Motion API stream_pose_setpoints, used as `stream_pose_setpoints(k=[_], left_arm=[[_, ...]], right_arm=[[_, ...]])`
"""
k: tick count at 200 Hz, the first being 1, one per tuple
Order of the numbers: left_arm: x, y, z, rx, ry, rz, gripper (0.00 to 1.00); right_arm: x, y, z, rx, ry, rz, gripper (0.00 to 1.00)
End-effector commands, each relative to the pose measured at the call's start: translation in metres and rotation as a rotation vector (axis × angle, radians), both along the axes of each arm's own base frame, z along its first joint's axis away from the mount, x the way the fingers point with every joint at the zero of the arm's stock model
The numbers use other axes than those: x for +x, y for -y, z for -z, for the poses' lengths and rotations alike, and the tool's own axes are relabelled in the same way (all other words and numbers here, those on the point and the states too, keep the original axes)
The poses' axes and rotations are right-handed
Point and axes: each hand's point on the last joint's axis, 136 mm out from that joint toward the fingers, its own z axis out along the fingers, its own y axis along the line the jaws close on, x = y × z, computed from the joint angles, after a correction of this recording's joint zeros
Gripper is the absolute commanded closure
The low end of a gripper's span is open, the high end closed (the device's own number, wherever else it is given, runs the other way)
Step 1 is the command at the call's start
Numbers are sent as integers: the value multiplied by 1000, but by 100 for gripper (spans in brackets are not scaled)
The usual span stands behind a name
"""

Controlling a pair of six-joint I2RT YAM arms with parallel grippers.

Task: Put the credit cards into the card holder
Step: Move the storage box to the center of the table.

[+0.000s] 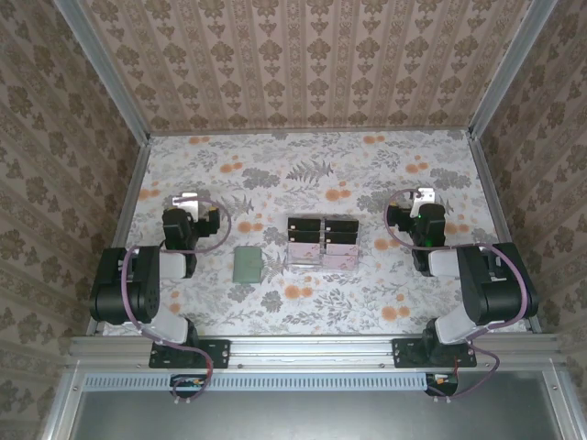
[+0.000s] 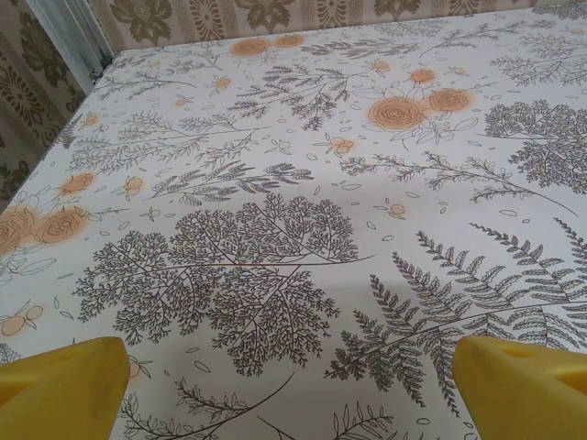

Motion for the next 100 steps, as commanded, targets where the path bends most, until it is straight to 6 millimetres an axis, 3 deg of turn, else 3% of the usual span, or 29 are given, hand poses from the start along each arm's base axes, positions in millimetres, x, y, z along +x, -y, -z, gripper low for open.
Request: stream_pose_setpoints(k=[1, 100], left_arm=[[6, 2, -9, 12, 31, 18, 0], [6, 0, -10, -20, 31, 36, 0]], right_arm=[[6, -6, -10, -4, 33, -33, 0], [6, -6, -10, -3, 34, -35, 0]])
